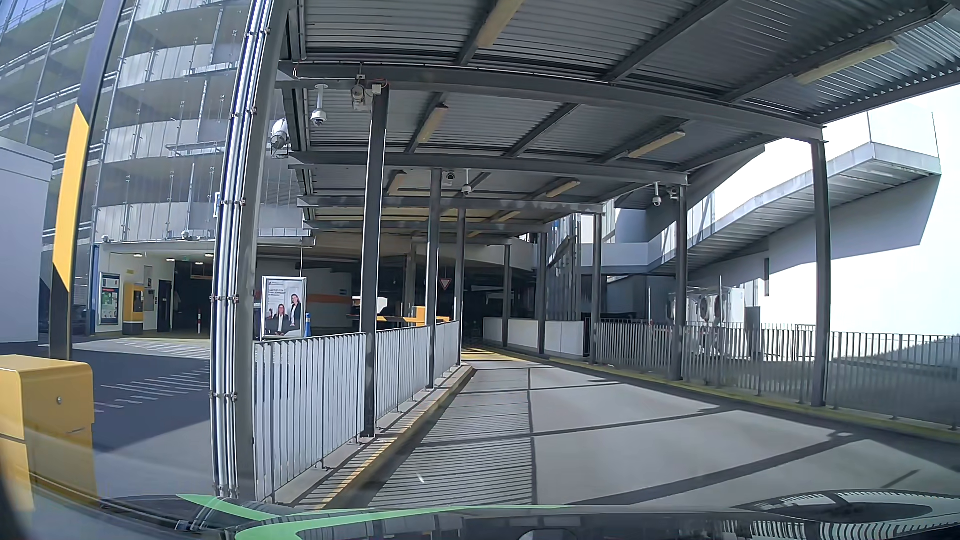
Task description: Follow the waypoints while adhering to traffic rules and regulations
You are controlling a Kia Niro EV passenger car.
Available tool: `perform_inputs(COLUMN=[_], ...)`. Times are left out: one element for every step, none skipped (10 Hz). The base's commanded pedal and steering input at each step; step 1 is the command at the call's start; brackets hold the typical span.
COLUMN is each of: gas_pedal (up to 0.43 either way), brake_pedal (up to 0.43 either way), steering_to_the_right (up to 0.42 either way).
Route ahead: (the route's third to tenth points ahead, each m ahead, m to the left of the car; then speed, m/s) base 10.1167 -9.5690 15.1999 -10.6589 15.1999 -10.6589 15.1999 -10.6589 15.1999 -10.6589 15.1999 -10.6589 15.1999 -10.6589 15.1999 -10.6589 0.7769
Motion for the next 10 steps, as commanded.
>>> perform_inputs(gas_pedal=[0.0,0.0,0.0,0.0,0.0,0.0,0.0,0.0,0.0,0.0], brake_pedal=[0.091,0.104,0.116,0.116,0.122,0.122,0.128,0.128,0.024,0.0], steering_to_the_right=[0.162,0.159,0.158,0.156,0.153,0.148,0.142,0.139,0.133,0.122])
